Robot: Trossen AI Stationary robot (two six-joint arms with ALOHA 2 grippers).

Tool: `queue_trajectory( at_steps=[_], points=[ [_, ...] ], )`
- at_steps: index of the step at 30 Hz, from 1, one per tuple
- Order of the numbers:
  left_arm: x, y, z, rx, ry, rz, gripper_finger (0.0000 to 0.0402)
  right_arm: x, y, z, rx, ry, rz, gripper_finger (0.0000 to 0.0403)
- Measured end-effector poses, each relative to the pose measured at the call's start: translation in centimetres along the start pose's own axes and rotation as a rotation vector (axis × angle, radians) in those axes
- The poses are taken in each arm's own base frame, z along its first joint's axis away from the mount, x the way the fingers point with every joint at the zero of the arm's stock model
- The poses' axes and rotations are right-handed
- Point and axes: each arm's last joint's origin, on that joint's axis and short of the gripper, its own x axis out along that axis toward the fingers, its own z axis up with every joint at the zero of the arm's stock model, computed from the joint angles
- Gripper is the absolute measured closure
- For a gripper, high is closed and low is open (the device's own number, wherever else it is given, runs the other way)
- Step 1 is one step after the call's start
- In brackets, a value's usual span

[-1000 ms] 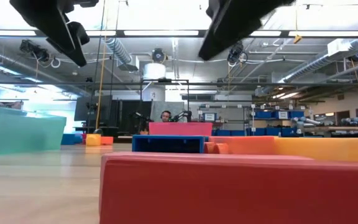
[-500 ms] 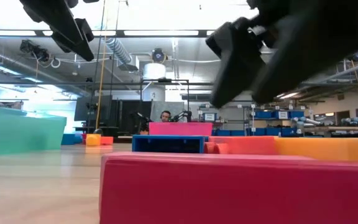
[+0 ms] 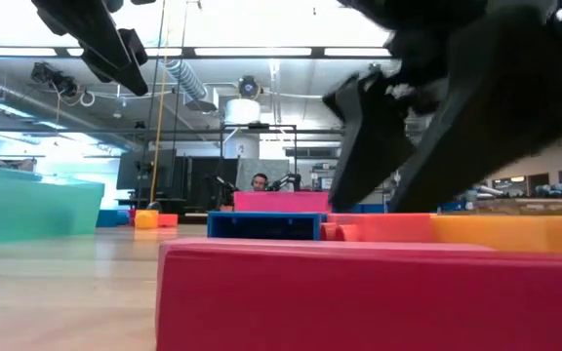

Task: Sort blocks by size
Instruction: Put the blue 1 studded building block into the red bin

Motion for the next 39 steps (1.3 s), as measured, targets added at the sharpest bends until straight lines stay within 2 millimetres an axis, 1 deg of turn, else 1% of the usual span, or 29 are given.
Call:
queue_trajectory(
  at_steps=[2, 4, 8, 12, 15, 18, 22, 24, 27, 30, 34, 36, 39],
  points=[
    [0.0, 0.0, 0.0, 0.000, -0.001, 0.001, 0.0183, 0.4, 0.0, -0.1, 0.000, -0.004, 0.001, 0.0158],
    [0.0, 0.0, 0.0, 0.000, -0.003, 0.000, 0.0183, 0.9, 0.0, 0.2, 0.007, -0.045, -0.001, 0.0156],
    [0.0, 0.0, 0.1, -0.001, -0.008, -0.002, 0.0183, 2.2, 0.0, -0.5, 0.021, -0.035, -0.007, 0.0155],
    [0.0, -0.1, 0.1, -0.002, -0.014, -0.006, 0.0183, 2.9, -0.1, -0.7, 0.026, -0.038, -0.007, 0.0159],
    [0.0, -0.1, 0.1, -0.001, -0.015, -0.006, 0.0183, 3.1, -0.3, -0.8, 0.028, -0.033, -0.012, 0.0167],
    [0.0, -0.1, 0.1, 0.000, -0.016, -0.006, 0.0183, 3.1, -0.5, -0.9, 0.035, -0.027, -0.011, 0.0193],
    [0.0, 0.0, 0.2, 0.000, -0.017, -0.002, 0.0183, 2.9, -0.7, -0.6, 0.082, -0.039, -0.017, 0.0265],
    [0.0, 0.0, 0.2, -0.001, -0.021, -0.004, 0.0183, 2.5, -0.7, -0.3, 0.124, -0.052, -0.014, 0.0267],
    [0.0, -0.1, 0.3, -0.008, -0.033, -0.010, 0.0183, 1.2, -0.7, 0.6, 0.181, -0.093, -0.007, 0.0267],
    [0.0, -0.2, 0.5, -0.042, -0.053, -0.022, 0.0183, -1.2, -0.9, 2.0, 0.221, -0.150, -0.006, 0.0267],
    [-0.4, -0.3, 0.8, -0.071, -0.088, -0.043, 0.0183, -5.7, -1.8, 4.1, 0.316, -0.275, -0.061, 0.0267],
    [-0.7, -0.3, 1.0, -0.078, -0.113, -0.054, 0.0183, -8.2, -2.7, 4.7, 0.377, -0.322, -0.085, 0.0267],
    [-0.9, -0.5, 1.5, -0.092, -0.161, -0.081, 0.0183, -11.6, -4.5, 5.2, 0.472, -0.374, -0.146, 0.0267]
  ],
)
